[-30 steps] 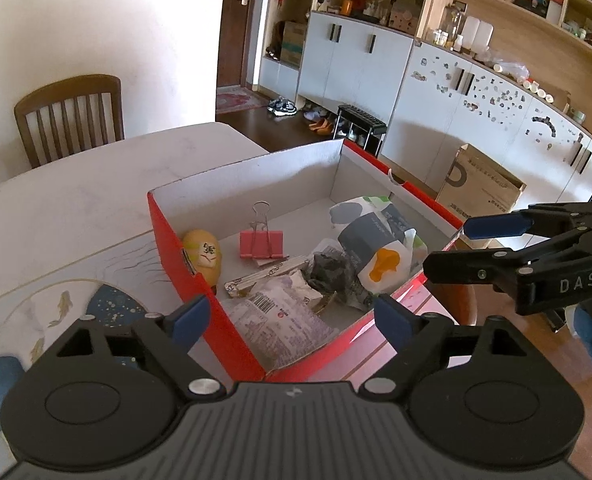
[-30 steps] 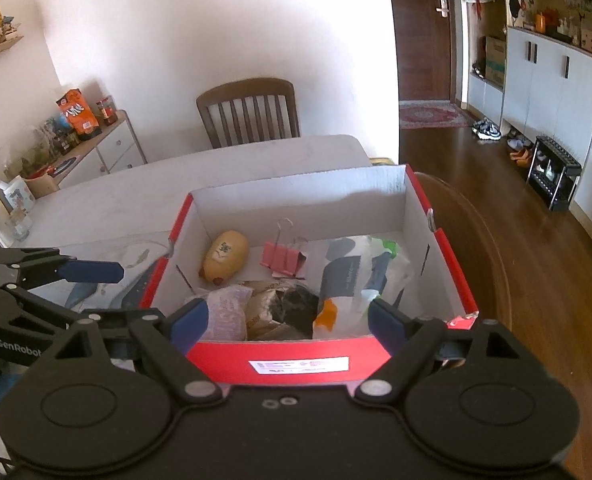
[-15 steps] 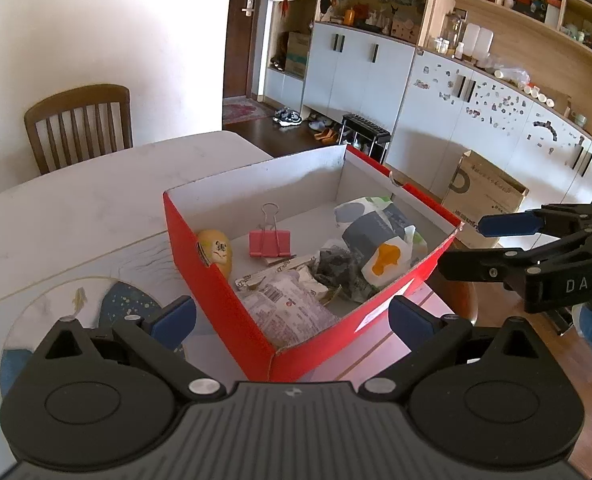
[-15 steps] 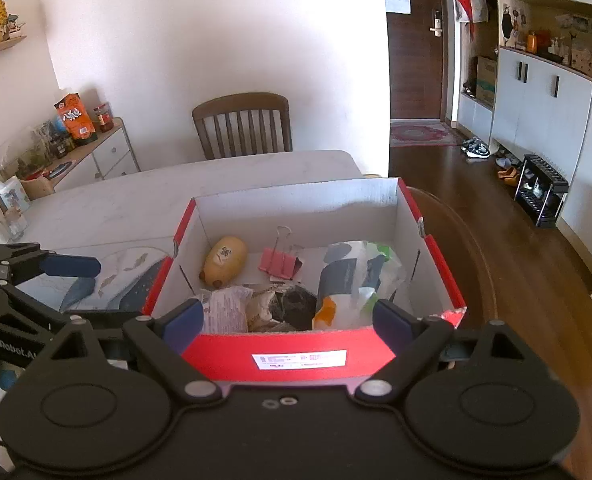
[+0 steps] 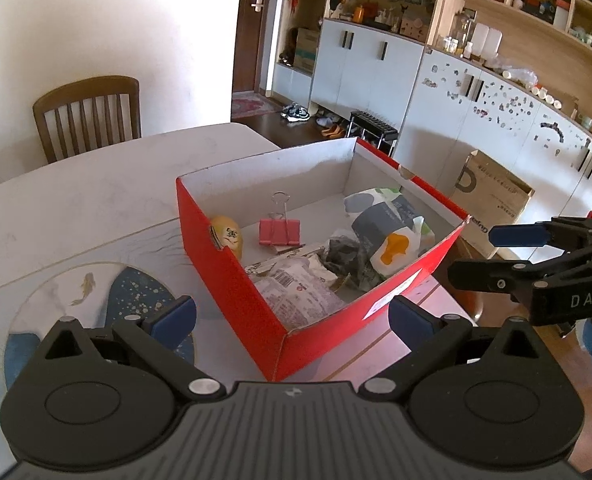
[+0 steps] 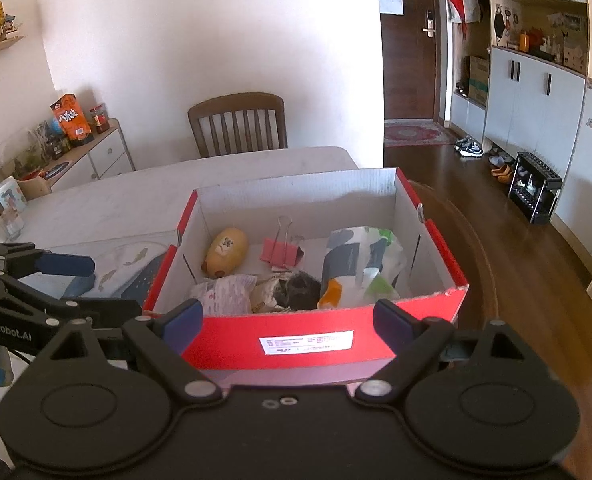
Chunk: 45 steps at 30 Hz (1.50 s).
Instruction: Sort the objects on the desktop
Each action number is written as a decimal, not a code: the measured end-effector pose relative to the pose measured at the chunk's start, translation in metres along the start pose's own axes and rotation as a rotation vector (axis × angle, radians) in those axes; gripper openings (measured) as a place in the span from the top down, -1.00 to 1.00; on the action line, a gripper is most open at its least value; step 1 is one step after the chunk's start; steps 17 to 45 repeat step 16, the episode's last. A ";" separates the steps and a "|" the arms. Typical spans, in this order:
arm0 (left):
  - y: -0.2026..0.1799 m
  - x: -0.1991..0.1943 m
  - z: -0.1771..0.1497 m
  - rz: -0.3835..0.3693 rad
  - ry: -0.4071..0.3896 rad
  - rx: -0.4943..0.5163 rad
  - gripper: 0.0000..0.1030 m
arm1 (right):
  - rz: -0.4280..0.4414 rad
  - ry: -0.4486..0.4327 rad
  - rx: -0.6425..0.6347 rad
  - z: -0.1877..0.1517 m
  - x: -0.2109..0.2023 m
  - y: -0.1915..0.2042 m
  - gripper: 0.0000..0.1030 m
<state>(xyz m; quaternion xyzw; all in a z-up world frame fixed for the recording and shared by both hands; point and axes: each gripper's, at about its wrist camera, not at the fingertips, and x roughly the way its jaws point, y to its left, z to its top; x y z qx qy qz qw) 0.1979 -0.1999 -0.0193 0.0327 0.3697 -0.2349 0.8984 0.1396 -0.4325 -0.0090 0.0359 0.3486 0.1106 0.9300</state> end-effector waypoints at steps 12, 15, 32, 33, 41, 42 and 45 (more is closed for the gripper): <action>0.000 -0.002 0.001 0.018 -0.010 0.029 -1.00 | 0.010 0.008 0.020 -0.002 0.004 0.001 -0.79; 0.001 -0.003 0.001 0.010 -0.007 0.029 -1.00 | 0.014 0.005 0.020 -0.001 0.005 0.002 -0.79; 0.001 -0.004 0.000 0.008 -0.005 0.030 -1.00 | 0.016 0.005 0.020 -0.001 0.005 0.002 -0.79; 0.001 -0.004 0.000 0.008 -0.005 0.030 -1.00 | 0.016 0.005 0.020 -0.001 0.005 0.002 -0.79; 0.001 -0.004 0.000 0.008 -0.005 0.030 -1.00 | 0.016 0.005 0.020 -0.001 0.005 0.002 -0.79; 0.001 -0.004 0.000 0.008 -0.005 0.030 -1.00 | 0.016 0.005 0.020 -0.001 0.005 0.002 -0.79; 0.001 -0.004 0.000 0.008 -0.005 0.030 -1.00 | 0.016 0.005 0.020 -0.001 0.005 0.002 -0.79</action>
